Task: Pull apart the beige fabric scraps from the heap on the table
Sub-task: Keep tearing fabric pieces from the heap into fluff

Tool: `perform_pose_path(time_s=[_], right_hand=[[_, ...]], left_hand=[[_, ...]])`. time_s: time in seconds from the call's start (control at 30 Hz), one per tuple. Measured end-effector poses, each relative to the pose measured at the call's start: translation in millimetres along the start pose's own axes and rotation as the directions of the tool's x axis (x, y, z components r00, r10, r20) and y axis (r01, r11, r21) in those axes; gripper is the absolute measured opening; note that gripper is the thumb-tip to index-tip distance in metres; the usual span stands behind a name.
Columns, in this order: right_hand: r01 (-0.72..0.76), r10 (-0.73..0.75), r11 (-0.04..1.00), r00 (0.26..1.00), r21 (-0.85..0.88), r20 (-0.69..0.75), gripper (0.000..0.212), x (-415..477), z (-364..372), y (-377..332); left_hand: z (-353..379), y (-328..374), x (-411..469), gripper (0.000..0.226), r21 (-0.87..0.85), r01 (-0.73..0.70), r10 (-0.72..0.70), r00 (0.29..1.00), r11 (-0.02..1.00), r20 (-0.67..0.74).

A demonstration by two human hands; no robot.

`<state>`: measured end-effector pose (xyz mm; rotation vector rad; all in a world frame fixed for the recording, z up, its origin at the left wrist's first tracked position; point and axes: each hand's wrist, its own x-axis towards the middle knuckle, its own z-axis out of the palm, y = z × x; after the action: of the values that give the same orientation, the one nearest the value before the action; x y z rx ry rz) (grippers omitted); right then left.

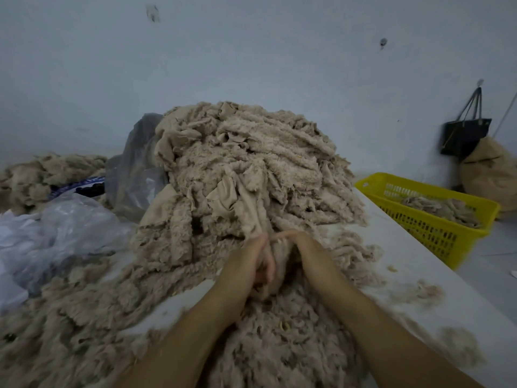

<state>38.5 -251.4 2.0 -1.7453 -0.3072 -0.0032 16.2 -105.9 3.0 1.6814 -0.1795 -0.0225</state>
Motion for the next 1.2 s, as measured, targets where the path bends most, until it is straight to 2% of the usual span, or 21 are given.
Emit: perform_pose_path(time_s=[0.1,0.17,0.23,0.3,0.37,0.4,0.47,0.5,0.57,0.6,0.7,0.8,0.93,1.0,1.1,1.2], right_hand=[[-0.184,0.149,0.953,0.977,0.242,0.154,0.046,-1.0,4.2,0.4],[-0.212,0.176,0.91,0.976,0.356,0.13,0.04,1.6,1.4,0.8],[-0.173,0.195,0.921,0.98,0.35,-0.028,0.033,5.8,-1.2,-0.6],[-0.129,0.184,0.955,0.965,0.268,-0.188,0.028,9.8,-1.8,0.8],[-0.032,0.045,0.998,0.963,0.053,-0.265,0.034,8.2,-2.2,0.3],[0.03,-0.042,0.998,0.968,-0.055,-0.248,0.039,6.0,-1.6,0.7],[0.125,-0.14,0.985,0.982,-0.12,-0.13,0.043,3.2,1.7,2.8],[0.152,-0.16,0.981,0.985,-0.124,-0.06,0.043,2.8,3.5,4.9],[0.194,-0.188,0.967,0.981,-0.162,0.052,0.043,2.5,7.7,6.4],[0.214,-0.199,0.957,0.975,-0.196,0.094,0.043,2.0,9.5,6.3],[0.279,-0.237,0.913,0.956,-0.297,0.17,0.043,0.9,11.7,8.3],[0.239,-0.199,0.936,0.965,-0.259,0.17,0.042,0.9,8.9,7.3],[0.074,-0.072,0.99,0.997,-0.118,0.02,0.05,5.7,0.8,8.4],[0.084,-0.075,0.986,0.995,-0.144,0.066,0.045,5.3,2.9,11.0],[0.092,-0.068,0.98,0.988,-0.175,0.141,0.037,4.0,8.3,14.7],[0.134,-0.095,0.972,0.976,-0.193,0.197,0.04,4.1,8.9,15.6]], left_hand=[[14.0,-5.6,-7.5,0.074,0.244,-0.13,0.081,0.976,0.961,0.201],[21.5,-11.7,-9.3,0.073,0.305,-0.218,0.13,0.95,0.927,0.283],[20.7,-14.9,-8.1,0.073,0.216,-0.174,0.126,0.968,0.961,0.218],[17.1,-18.6,-3.2,0.072,0.162,-0.103,0.095,0.994,0.981,0.057],[14.1,-16.2,4.0,0.068,0.01,0.041,-0.039,0.985,0.999,-0.169],[12.3,-14.2,7.0,0.063,-0.138,0.116,-0.145,0.964,0.984,-0.225],[9.4,-11.1,15.0,0.04,-0.41,0.152,-0.254,0.945,0.9,-0.207],[5.8,-9.7,16.8,0.04,-0.476,0.13,-0.243,0.952,0.87,-0.184],[-2.0,-9.7,17.8,0.052,-0.494,0.124,-0.225,0.963,0.86,-0.149],[-4.4,-8.8,17.5,0.051,-0.507,0.136,-0.233,0.963,0.851,-0.132],[-9.3,-7.4,18.7,0.031,-0.567,0.187,-0.292,0.951,0.802,-0.099],[-16.0,-5.5,19.4,0.026,-0.711,0.156,-0.337,0.934,0.686,-0.12],[-17.4,-0.6,18.0,0.039,-0.803,0.226,-0.344,0.939,0.551,0.027],[-16.2,-3.5,21.2,0.044,-0.811,0.238,-0.332,0.942,0.534,0.058],[-14.8,-3.0,24.5,0.054,-0.825,0.176,-0.281,0.959,0.537,0.021],[-16.7,-4.3,26.8,0.048,-0.773,0.138,-0.247,0.969,0.619,-0.024]])
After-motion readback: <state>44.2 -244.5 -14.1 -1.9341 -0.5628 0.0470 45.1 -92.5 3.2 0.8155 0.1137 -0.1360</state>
